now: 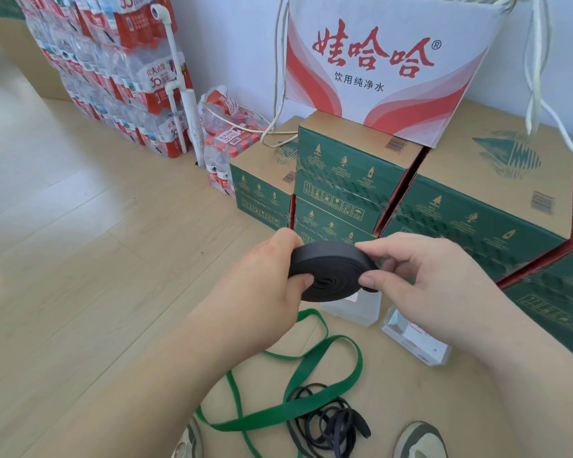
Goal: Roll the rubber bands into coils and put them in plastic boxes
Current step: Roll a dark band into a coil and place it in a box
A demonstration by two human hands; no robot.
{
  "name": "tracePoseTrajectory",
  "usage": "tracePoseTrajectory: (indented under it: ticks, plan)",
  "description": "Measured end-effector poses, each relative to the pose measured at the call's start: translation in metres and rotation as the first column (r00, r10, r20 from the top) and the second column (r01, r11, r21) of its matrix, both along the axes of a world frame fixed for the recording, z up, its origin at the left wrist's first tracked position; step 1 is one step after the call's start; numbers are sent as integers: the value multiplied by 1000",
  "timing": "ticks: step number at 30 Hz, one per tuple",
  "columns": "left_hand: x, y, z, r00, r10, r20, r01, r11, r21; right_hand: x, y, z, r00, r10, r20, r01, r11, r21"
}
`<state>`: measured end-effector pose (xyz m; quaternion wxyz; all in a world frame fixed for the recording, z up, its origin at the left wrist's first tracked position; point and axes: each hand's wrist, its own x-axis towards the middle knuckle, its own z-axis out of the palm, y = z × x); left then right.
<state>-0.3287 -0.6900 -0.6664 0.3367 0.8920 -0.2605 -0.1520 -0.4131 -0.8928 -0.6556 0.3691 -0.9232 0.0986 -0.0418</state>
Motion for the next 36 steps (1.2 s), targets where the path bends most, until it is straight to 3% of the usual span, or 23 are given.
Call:
tracePoseTrajectory:
  ticks: [6, 12, 17, 22, 25, 29, 36]
  plan:
    - [-1, 0, 5, 999, 6, -53, -9, 999, -50, -3, -2, 5, 998, 50, 23, -48, 995, -93]
    - [-5, -1, 7, 976, -88, 201, 63, 990, 128, -3, 7, 0, 993, 118, 2, -115, 972, -206]
    - [-9, -9, 5, 952, -217, 217, 174, 964, 200, 0, 13, -5, 983, 182, -8, -176, 932, -316]
    - [-1, -2, 3, 973, -171, 156, 147, 977, 152, 2, 13, -4, 997, 13, 78, -7, 997, -79]
    - [2, -1, 3, 989, -130, 69, 125, 990, 71, 3, 13, -2, 969, -121, 214, 122, 992, 6]
    - [5, 3, 4, 992, -121, 37, 122, 993, -7, 3, 15, -1, 949, -140, 284, 115, 988, 103]
    - [6, 7, 3, 992, -128, 6, 128, 991, -34, 1, 8, -5, 955, -82, 283, 72, 996, 46]
